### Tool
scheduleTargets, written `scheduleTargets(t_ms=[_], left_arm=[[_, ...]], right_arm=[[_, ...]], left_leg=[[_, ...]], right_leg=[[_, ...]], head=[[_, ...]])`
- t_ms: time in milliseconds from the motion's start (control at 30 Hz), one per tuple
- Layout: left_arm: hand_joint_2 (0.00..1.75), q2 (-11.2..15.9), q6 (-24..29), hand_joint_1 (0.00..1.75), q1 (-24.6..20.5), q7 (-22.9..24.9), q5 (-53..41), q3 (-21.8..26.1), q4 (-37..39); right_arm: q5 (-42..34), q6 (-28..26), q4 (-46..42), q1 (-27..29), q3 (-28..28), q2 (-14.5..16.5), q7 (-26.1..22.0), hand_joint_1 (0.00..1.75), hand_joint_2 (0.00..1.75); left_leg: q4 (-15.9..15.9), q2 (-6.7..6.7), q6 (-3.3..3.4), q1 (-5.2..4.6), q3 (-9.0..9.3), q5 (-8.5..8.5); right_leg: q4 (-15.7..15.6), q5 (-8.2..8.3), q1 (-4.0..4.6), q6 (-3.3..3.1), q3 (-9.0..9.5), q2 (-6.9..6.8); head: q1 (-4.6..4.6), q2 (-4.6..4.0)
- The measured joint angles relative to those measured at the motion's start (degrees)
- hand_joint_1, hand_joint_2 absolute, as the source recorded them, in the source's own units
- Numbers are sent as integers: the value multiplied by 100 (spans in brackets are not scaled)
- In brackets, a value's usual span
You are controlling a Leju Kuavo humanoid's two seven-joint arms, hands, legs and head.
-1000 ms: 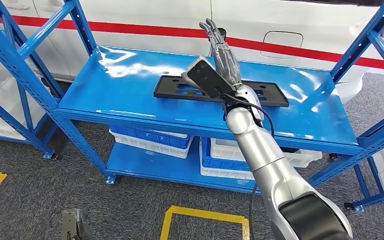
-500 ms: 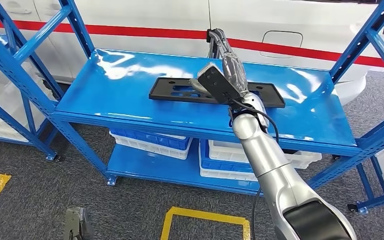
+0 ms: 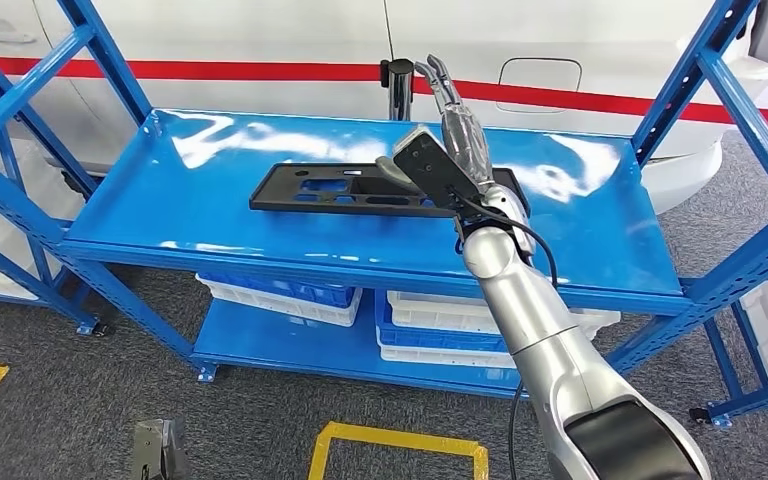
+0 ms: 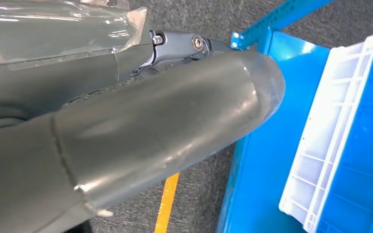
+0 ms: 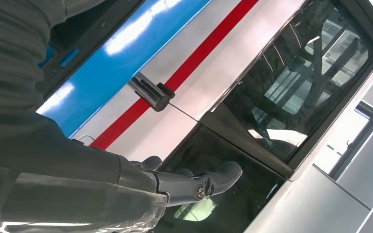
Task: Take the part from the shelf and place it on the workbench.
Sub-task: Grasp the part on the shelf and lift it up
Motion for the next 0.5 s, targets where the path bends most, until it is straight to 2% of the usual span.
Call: scheduleTargets(t_ms=[33,67,100,167,233,300,367,400,433,467,500], left_arm=[[0,10,0,0,-3,0,-1,-4,0],[0,19,-2,0,-7,0,-4,-12,0],[0,28,-4,0,-9,1,-8,-20,-1],[0,37,-9,0,-14,4,-13,-33,-1],[0,36,-10,0,-16,7,-10,-39,-1],[0,33,-16,0,-25,10,-10,-43,-2],[0,31,-23,0,-27,16,-10,-43,-2],[0,29,-25,0,-21,19,-10,-43,-2],[0,27,-26,0,-14,21,-10,-44,-2],[0,26,-26,0,-9,23,-10,-44,-2],[0,24,-27,0,-7,23,-10,-45,-2]], right_arm=[[0,0,0,-5,0,0,0,0,175],[-1,1,0,-8,0,-1,1,0,175],[-2,2,0,-6,1,-2,1,0,175],[-6,4,0,-6,2,-3,1,0,175],[-14,5,-3,-18,2,-5,-2,0,175],[-27,6,-2,-34,2,-13,-5,0,175],[-38,6,15,-19,2,-28,-7,0,175],[-42,6,26,1,2,-39,-7,0,175],[-43,6,34,17,2,-48,-7,0,175],[-43,6,38,25,2,-54,-8,0,175],[-44,6,40,27,2,-56,-8,0,175]], left_leg=[[-383,4,78,-43,168,179],[-684,10,138,-87,301,289],[-839,18,178,-125,372,313],[-904,26,200,-165,408,273],[-1002,29,212,-141,495,277],[-1083,31,226,-111,585,273],[-1088,22,234,-110,624,232],[-1086,14,224,-109,646,204],[-1081,5,208,-104,675,175],[-1072,-3,185,-96,712,140],[-1056,-10,154,-87,752,96]], right_leg=[[-2,-28,24,0,27,3],[-4,-53,34,11,42,7],[-8,-75,36,31,46,9],[-25,-106,29,81,48,9],[70,-170,26,117,1,-8],[570,-347,16,119,-277,-20],[1319,-547,-8,128,-744,-19],[1543,-564,-23,159,-920,-20],[1562,-494,-40,210,-995,-22],[1350,-332,-63,278,-949,-27],[958,-112,-91,350,-804,-41]], head=[[9,0],[13,0],[16,0],[12,0],[17,0],[26,0],[26,0],[25,0],[26,0],[27,0],[27,0]])
